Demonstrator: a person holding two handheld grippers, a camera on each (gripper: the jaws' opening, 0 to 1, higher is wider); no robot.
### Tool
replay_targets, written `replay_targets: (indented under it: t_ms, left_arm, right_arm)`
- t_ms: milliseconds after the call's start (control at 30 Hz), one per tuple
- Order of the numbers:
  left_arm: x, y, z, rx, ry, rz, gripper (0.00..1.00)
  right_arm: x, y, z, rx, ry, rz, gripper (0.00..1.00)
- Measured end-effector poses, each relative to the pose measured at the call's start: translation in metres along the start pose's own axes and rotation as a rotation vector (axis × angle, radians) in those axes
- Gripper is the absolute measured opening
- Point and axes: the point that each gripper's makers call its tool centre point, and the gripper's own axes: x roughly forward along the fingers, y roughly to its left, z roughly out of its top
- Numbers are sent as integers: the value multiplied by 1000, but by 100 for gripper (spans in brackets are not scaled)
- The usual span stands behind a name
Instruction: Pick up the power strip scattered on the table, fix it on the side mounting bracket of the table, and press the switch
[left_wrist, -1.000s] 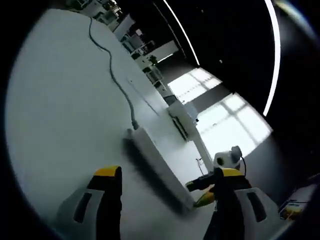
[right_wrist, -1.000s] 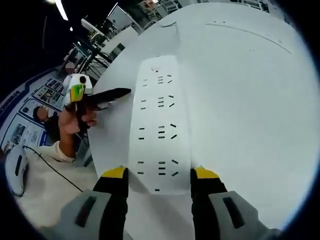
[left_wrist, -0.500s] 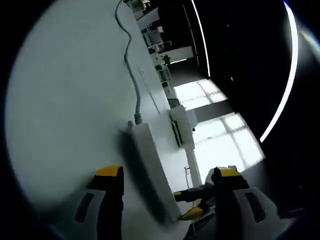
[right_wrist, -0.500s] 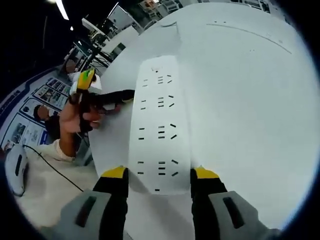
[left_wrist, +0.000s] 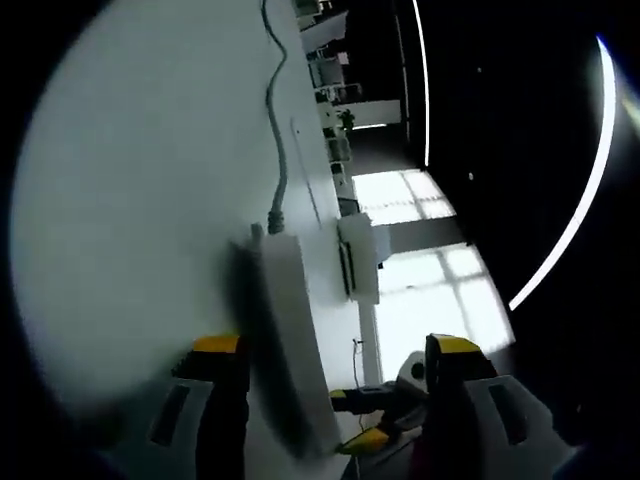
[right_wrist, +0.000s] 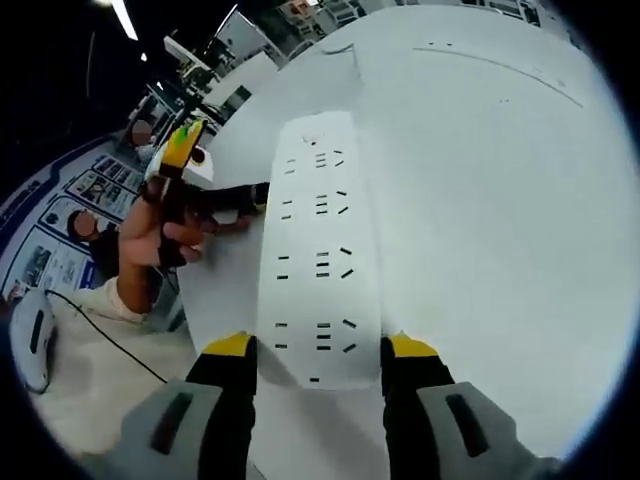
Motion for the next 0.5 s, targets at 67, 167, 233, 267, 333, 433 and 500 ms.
replay_targets:
  t_ms: [67,167,233,267,333,433,500]
  left_arm:
    - [1,1,2,-5,-4,4,73]
    - [5,4,8,-8,-15,15,70]
    - [8,5,12,-11,-19,17,70]
    - [7,5,12,-14,-20,17,70]
    - [9,7,16,-22,-27,19,69]
    - [11,9,19,-34,-38,22,67]
    - [14,8,21,-33,-38,22,67]
  right_arm:
    - [0,0,0,0,0,0,46]
    - [0,-1,1,0,-1,0,46]
    - [0,-1,1,0,-2,-1,46]
    - [0,-1,1,0,-2,0,46]
    - [0,-1,1,-1,-3,0,46]
    - [0,-1,1,-1,-2,0,46]
    - [0,-1,0,-2,-2,0,46]
